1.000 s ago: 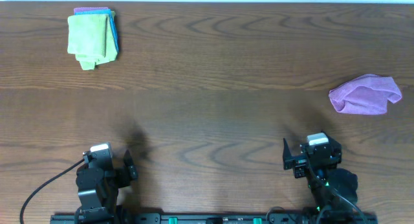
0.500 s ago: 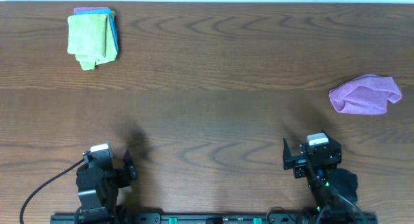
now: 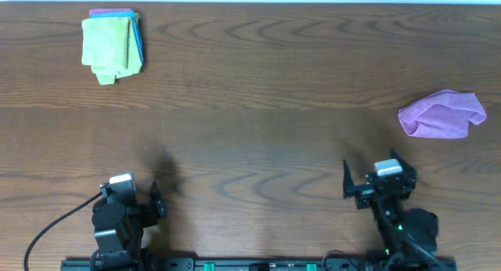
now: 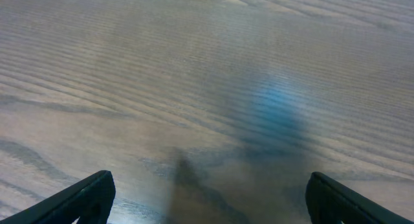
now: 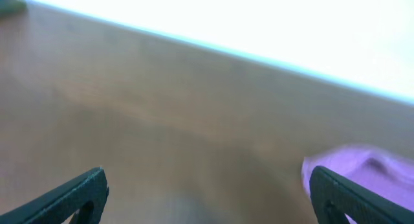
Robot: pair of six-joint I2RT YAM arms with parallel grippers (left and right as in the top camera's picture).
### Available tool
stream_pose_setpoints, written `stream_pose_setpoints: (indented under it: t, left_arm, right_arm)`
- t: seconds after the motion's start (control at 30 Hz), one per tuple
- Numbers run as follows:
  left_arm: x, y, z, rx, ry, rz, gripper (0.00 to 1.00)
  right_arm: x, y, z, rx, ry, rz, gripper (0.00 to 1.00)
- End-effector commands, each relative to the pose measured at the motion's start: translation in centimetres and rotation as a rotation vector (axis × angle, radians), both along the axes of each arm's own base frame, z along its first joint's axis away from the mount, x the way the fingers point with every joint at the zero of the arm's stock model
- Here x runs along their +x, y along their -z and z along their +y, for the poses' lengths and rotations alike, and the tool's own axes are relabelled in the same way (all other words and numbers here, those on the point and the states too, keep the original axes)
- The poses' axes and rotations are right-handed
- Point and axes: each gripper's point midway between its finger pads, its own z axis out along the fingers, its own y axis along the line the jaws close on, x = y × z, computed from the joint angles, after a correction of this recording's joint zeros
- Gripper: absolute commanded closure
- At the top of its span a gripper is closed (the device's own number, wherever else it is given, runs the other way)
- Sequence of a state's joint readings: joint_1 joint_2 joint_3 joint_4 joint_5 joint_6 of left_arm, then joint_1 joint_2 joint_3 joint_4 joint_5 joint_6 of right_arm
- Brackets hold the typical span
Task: Fold the cloth
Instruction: 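Reach the right gripper to the crumpled pink cloth and grasp it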
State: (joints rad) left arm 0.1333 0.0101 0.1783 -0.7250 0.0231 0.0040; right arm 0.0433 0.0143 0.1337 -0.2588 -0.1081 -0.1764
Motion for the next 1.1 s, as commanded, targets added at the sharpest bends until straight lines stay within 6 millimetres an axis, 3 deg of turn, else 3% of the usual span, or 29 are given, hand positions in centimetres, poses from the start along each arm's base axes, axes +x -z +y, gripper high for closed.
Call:
stream_pose_setpoints:
  t: [0.0, 0.13, 0.43, 0.77, 0.9, 1.07]
  left_arm:
    - [-0.2, 0.9, -0.2, -0.007, 0.005, 0.022, 0.05]
    - [-0.2, 0.9, -0.2, -0.007, 0.005, 0.022, 0.05]
    - [-0.2, 0.9, -0.2, -0.007, 0.005, 0.022, 0.05]
    - [-0.2, 0.9, -0.2, -0.007, 0.005, 0.022, 0.05]
    - [-0.2, 0.9, -0.2, -0.007, 0.005, 0.022, 0.05]
    - [-0.2, 0.9, -0.2, -0.007, 0.005, 0.022, 0.04]
  right_arm:
    - [0.3, -3.0, -0.4, 0.160, 0.036, -0.099, 0.01]
    - [1.0, -5.9, -2.4, 0.286, 0.145, -0.208, 0.01]
    - [5.6, -5.6, -7.7, 0.304, 0.440, -0.036, 0.01]
    - [12.8, 1.2, -13.9, 0.404, 0.707, 0.353, 0.04]
    - [13.6, 4.1, -15.9, 0.433, 0.790, 0.472, 0.13]
    - [12.4, 6.8, -19.6, 0.463, 0.895, 0.536, 0.12]
